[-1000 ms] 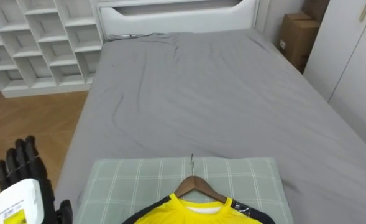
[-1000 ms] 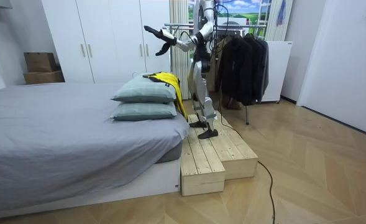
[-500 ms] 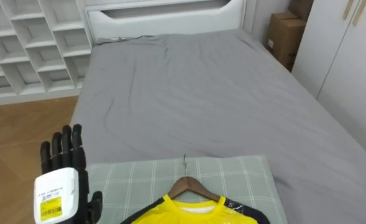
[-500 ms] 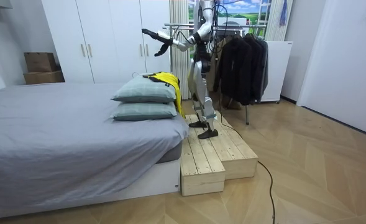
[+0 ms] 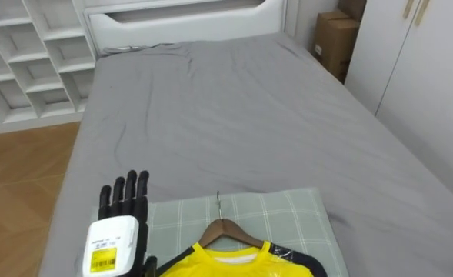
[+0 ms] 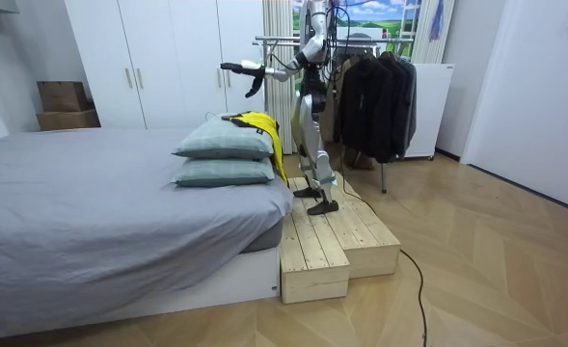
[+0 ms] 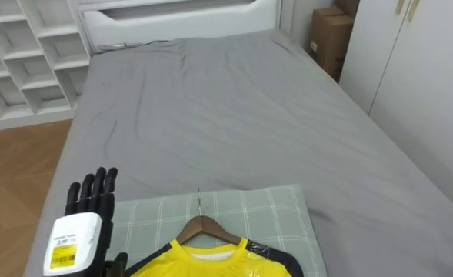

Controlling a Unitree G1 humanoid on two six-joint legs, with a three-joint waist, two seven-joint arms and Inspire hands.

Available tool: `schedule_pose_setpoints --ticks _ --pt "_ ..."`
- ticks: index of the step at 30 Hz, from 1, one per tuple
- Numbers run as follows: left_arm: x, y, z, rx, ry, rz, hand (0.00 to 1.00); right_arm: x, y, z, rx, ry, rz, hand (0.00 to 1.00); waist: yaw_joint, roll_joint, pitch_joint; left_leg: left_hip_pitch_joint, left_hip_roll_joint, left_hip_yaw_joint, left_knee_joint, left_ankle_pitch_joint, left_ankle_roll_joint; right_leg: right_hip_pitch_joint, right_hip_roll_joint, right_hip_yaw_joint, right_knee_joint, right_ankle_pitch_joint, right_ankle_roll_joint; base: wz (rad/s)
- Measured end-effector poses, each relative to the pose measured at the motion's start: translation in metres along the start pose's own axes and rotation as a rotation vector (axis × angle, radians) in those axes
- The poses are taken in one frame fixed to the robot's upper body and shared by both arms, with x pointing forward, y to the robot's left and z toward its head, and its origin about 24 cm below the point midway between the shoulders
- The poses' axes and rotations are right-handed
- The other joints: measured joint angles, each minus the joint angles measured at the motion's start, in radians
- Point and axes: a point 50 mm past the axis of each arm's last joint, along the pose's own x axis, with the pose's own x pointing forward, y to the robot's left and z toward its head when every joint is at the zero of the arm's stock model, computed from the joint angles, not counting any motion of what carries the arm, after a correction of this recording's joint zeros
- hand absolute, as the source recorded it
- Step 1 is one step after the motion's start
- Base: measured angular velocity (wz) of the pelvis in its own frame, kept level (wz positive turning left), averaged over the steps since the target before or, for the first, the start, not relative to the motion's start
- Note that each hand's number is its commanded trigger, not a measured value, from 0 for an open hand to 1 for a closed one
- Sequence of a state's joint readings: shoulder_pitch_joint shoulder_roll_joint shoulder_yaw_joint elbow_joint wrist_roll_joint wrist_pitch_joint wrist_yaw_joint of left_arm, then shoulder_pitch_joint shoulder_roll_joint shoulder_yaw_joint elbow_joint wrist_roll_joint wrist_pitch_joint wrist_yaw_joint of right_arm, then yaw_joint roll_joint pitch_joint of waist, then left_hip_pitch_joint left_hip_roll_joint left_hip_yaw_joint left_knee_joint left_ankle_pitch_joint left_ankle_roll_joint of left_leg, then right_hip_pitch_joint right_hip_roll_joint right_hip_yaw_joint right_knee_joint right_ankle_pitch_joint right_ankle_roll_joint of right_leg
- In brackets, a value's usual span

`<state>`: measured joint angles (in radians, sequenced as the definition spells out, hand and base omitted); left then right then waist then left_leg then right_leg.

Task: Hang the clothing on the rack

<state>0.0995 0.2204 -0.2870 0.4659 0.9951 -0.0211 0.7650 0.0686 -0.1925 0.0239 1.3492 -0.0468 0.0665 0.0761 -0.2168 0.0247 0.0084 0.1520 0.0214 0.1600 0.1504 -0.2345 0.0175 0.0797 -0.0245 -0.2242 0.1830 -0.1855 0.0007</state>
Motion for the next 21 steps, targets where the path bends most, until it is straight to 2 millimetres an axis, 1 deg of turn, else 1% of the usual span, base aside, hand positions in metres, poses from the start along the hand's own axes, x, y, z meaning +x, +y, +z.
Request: schedule_pose_setpoints --ticks 2,6,8,9,16,21 --pt "-0.001 -0.003 0.001 0.0 -0.001 -0.028 0.0 0.0 0.0 0.0 0.0 0.001 0.002 0.0 0.0 -0.002 0.0011 0.001 0.0 0.001 0.0 0.0 0.0 0.001 0.0 0.0 -0.001 0.0 0.0 0.0" --pt "-0.012 -0.019 -0.006 0.02 0.035 -0.153 0.0 0.0 0.003 -0.003 0.0 0.015 0.01 0.0 -0.003 -0.001 0.0004 0.003 0.001 0.001 0.0 0.0 0.0 0.002 0.001 0.001 0.0 0.0 0.0 0.0" --pt "-0.015 -0.023 -0.009 0.03 0.048 -0.194 0.0 0.0 0.003 -0.005 0.001 0.024 0.015 0.0 -0.006 -0.005 0.0023 0.001 0.001 0.002 0.0 0.0 0.0 0.0 0.002 0.001 0.001 0.0 -0.001 0.0" --pt "-0.017 -0.024 -0.01 0.035 0.053 -0.213 0.0 0.0 0.003 -0.005 0.0 0.03 0.015 0.0 -0.005 -0.003 0.0002 -0.001 0.001 0.002 0.0 0.0 0.0 -0.004 0.002 0.003 0.002 0.001 -0.001 -0.05" --pt "-0.018 -0.026 -0.012 0.043 0.062 -0.239 0.0 0.0 0.003 -0.006 -0.019 0.039 0.014 0.0 -0.004 -0.01 -0.0009 -0.001 0.004 0.005 -0.004 0.0 0.0 -0.01 0.006 0.013 0.002 0.005 -0.003 -0.03" --pt "-0.018 -0.026 -0.013 0.047 0.067 -0.239 0.0 0.0 0.003 -0.007 -0.019 0.04 0.015 0.0 -0.004 -0.009 -0.0021 -0.001 0.004 0.006 -0.004 0.0 0.0 -0.011 0.007 0.014 0.002 0.005 -0.003 0.0"
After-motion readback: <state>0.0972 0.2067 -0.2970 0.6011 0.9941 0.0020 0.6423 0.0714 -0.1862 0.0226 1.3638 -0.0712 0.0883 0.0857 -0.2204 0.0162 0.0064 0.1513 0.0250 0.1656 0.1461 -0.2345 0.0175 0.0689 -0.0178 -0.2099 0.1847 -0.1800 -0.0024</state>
